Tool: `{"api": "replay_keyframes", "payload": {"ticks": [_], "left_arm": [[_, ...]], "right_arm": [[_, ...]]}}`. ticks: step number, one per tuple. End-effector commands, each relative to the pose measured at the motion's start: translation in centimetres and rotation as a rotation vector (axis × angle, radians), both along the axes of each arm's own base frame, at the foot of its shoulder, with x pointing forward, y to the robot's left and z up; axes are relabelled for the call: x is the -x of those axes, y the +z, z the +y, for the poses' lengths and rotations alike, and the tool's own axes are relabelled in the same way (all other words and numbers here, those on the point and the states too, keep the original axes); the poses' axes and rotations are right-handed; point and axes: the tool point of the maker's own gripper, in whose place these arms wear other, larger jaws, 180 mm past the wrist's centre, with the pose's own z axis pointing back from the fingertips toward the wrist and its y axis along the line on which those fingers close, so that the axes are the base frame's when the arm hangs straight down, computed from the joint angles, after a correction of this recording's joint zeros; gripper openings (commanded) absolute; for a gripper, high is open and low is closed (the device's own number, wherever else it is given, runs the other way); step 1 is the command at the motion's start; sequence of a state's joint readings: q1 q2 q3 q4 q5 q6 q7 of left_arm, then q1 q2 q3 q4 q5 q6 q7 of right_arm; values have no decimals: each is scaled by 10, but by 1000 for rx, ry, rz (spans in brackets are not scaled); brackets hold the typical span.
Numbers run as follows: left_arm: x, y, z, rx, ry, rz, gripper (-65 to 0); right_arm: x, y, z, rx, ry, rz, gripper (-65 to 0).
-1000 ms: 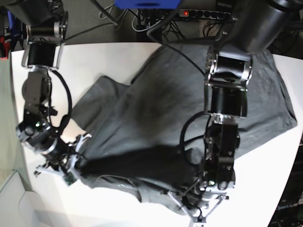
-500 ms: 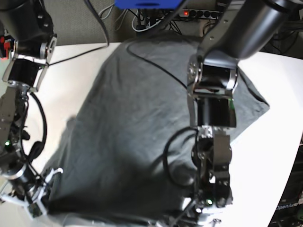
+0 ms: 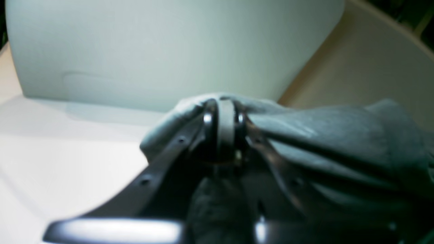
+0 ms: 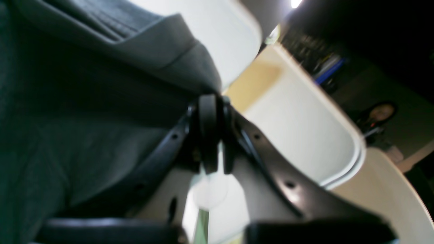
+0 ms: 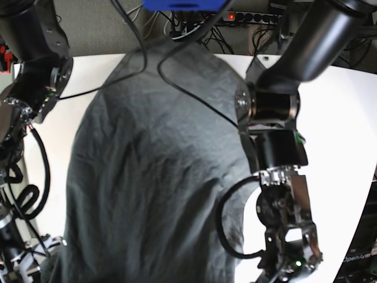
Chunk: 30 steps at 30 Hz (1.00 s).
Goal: Layout the t-shirt on the table in an organized manner, then fold the t-shirt properly
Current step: 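Lift the hem with both grippers and fold it over toward the collar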
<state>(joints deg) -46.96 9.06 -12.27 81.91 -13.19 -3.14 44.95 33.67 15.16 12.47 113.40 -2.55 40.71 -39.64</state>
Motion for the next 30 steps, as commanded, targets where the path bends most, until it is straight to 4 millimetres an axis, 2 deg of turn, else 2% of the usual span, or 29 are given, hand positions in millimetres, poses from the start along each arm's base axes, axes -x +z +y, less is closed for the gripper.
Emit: {"api": "replay_keyframes", "payload": {"ticks": [1, 6, 10, 16, 19, 22, 30], "left_arm": [[4, 43, 7, 18, 22, -111, -645], [16, 70, 21, 35, 55, -184, -645], [23, 82, 23, 36, 61, -226, -645], [33, 102, 25, 31, 66, -287, -645], [40, 111, 28, 32, 73, -318, -645], [56, 120, 31, 28, 85, -359, -645], [81, 54, 36, -6, 100, -254, -645]], "right_arm": [[5, 21, -7, 2, -25, -64, -650], [10, 29, -5, 7, -19, -93, -650], [15, 39, 10, -3, 47, -162, -650], [23, 59, 11, -70, 74, -286, -650], [27, 56, 13, -95, 87, -314, -650], [29, 35, 20, -113, 114, -282, -650], [44, -29, 42, -195, 204, -208, -650]]}}
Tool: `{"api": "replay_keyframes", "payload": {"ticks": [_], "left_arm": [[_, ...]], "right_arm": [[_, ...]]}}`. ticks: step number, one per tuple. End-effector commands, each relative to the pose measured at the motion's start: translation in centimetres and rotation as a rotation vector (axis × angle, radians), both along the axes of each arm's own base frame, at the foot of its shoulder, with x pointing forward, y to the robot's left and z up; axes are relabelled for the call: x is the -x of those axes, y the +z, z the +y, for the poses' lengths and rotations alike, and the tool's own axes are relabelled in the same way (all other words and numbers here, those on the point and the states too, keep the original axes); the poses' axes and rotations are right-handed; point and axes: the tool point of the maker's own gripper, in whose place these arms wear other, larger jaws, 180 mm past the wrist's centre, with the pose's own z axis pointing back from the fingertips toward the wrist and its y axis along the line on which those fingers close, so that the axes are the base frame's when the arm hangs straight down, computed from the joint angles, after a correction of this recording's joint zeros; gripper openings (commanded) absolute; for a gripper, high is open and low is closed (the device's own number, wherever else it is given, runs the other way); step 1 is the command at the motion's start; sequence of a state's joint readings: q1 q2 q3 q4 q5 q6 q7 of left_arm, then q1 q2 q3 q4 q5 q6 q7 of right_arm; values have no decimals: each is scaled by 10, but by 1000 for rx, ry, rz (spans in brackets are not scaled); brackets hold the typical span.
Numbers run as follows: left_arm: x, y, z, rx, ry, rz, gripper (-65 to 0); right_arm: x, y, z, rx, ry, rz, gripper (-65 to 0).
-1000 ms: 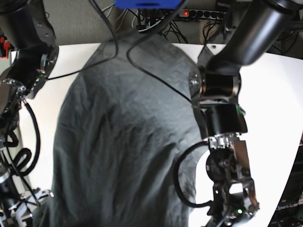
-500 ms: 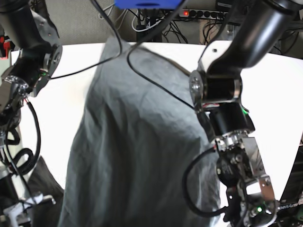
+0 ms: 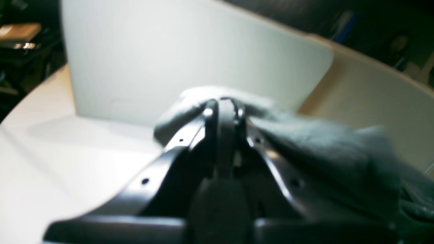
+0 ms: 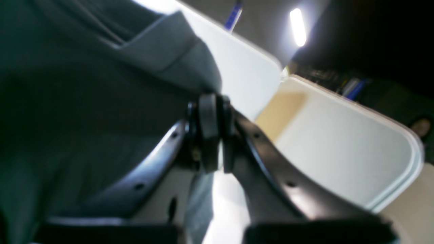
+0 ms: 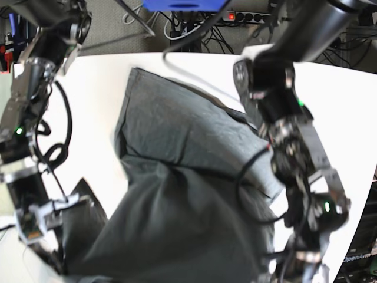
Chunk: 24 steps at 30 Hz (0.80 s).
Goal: Layout the t-shirt on the table in an organized manner, then fold the t-shirt properly
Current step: 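Lift the hem with both grippers and fold it over toward the collar, then lower the folded t-shirt with both grippers and release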
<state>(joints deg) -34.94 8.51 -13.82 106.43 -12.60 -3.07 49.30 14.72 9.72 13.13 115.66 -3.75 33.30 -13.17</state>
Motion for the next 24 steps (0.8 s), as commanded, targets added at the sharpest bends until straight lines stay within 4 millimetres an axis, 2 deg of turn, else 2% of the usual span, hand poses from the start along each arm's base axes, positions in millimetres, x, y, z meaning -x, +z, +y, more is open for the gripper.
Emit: {"api": "replay_keyframes", "payload": {"ticks": [1, 6, 13, 15, 21, 24], "left_arm": [[10, 31, 2, 4, 5, -113, -645], [25, -4, 3, 9, -13, -53, -645], [41, -86, 7, 3, -40, 148, -645], [46, -102, 10, -5, -34, 185, -645], [67, -131, 18, -34, -21, 253, -645], [81, -159, 24, -56, -12, 327, -645]], "right_arm": [[6, 17, 2, -29, 12, -71, -650], [13, -6, 6, -46, 31, -29, -650], [36, -55, 12, -68, 69, 68, -650], [46, -72, 13, -76, 79, 104, -650], [80, -120, 28, -162, 111, 217, -650], [95, -143, 37, -188, 122, 293, -650]]}}
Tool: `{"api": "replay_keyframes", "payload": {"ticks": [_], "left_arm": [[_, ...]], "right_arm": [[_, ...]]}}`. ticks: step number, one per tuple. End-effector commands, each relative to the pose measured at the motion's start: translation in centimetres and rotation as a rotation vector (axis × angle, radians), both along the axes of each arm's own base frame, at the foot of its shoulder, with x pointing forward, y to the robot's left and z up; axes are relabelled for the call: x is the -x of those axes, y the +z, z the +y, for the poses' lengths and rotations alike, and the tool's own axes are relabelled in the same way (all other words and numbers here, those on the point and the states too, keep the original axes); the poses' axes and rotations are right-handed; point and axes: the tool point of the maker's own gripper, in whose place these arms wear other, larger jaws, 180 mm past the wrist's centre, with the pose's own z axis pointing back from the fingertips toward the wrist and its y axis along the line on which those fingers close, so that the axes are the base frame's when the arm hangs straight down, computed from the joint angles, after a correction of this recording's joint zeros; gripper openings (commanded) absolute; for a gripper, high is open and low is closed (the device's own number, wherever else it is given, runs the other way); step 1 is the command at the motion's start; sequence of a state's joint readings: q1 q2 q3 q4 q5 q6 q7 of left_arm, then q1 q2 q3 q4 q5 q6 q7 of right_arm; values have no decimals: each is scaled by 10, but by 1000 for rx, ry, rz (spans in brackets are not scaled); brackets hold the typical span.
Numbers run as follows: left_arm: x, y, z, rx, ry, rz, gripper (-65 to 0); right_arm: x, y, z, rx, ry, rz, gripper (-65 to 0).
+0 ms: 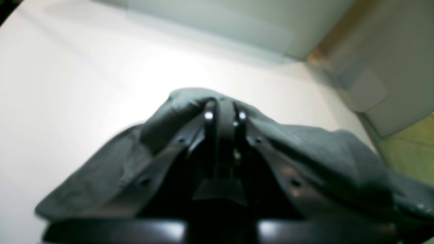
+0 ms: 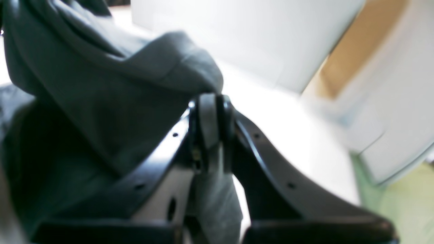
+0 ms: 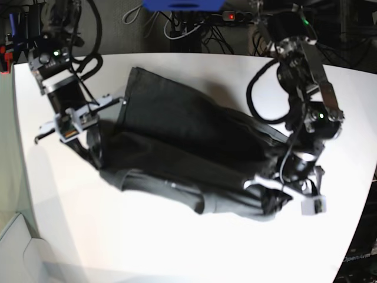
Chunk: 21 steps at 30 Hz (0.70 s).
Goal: Layout the t-shirt on the table in an organized manner, then fold the t-shirt properly
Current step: 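Lower the folded t-shirt with both grippers and release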
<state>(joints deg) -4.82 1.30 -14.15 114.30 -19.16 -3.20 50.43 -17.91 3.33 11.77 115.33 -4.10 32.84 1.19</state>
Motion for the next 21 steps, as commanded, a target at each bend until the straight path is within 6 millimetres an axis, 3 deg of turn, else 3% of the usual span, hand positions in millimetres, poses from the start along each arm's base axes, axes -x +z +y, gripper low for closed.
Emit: {"api": "replay_keyframes", "payload": {"ticks": [1, 6, 10, 13, 21], "left_arm": [[1, 10, 5, -18, 2, -40, -645], [21, -27, 21, -85, 4, 65, -645], [34, -45, 31, -128, 3, 119, -645], [44, -56, 36, -153, 0, 154, -645], [65, -81, 40, -175, -9, 232, -645]], "right_arm": [[4, 9, 2, -20, 10, -34, -650], [34, -28, 22, -34, 75, 103, -650], [52, -51, 43, 12, 140, 179, -650], [58, -62, 55, 20, 176, 212, -650], [62, -91, 57, 105, 192, 277, -650]]}}
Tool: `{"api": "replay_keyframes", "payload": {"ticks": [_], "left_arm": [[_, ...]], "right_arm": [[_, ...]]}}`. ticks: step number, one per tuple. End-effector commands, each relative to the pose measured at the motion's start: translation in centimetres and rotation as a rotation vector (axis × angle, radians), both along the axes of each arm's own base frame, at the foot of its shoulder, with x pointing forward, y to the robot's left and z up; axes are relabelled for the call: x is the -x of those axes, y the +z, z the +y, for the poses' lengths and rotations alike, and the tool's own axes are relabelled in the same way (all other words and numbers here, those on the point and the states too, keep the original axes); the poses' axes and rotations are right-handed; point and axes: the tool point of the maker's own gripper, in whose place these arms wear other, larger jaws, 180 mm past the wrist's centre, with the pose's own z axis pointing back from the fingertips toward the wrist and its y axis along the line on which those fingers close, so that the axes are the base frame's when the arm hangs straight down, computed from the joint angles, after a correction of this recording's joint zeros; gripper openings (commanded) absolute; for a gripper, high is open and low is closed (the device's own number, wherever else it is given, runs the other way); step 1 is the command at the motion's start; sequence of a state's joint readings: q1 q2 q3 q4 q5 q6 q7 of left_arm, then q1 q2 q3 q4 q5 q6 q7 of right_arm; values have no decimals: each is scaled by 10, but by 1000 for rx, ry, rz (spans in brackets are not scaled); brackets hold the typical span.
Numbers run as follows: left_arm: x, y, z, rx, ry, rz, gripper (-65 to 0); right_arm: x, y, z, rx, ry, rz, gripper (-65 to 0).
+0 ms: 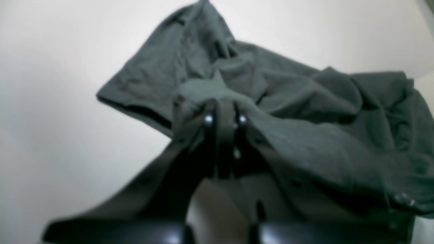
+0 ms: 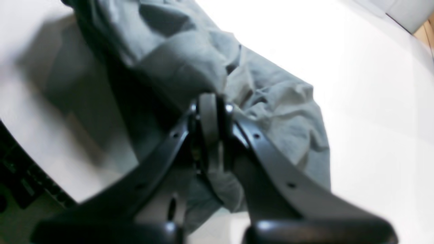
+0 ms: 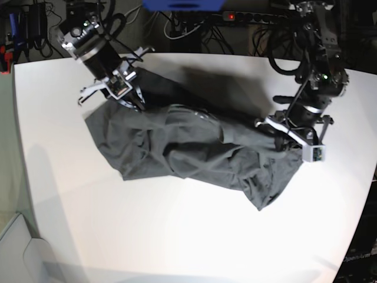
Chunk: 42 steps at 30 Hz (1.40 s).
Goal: Layout the t-shirt on the table in an organized manner, then fold the t-shirt properly
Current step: 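Lower the folded t-shirt with both grippers and release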
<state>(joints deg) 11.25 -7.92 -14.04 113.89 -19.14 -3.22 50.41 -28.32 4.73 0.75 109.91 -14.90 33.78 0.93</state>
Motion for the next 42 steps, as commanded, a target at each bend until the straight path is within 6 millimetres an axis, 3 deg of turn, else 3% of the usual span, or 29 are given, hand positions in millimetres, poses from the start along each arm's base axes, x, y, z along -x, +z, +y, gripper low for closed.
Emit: {"api": "replay_keyframes", "payload": {"ticks": [1, 8, 13, 16, 19, 23, 28, 38, 42], "left_arm": [[-4, 11, 3, -21, -8, -44, -645], [7, 1, 16, -73, -16, -2, -645], [10, 2, 29, -122, -21, 9, -645], [9, 4, 37, -159, -29, 10, -645], [13, 2, 45, -190, -34, 27, -645], [15, 8, 69, -220, 15, 22, -645], [25, 1, 97, -236, 85, 107, -645], [28, 11, 125, -286, 133, 112, -640], [30, 8, 140, -362, 151, 138, -610]], "right_arm": [[-2, 9, 1, -14, 6, -36, -650], [5, -7, 1, -13, 7, 14, -650], [22, -28, 11, -6, 56, 87, -649], [37, -35, 28, -29, 133, 133, -648], [41, -36, 32, -36, 151, 145, -648], [48, -41, 38, -25, 170, 176, -647], [61, -47, 51, -2, 239, 209, -647], [65, -57, 52, 50, 251, 260, -644], [64, -54, 52, 51, 251, 251, -575]]}}
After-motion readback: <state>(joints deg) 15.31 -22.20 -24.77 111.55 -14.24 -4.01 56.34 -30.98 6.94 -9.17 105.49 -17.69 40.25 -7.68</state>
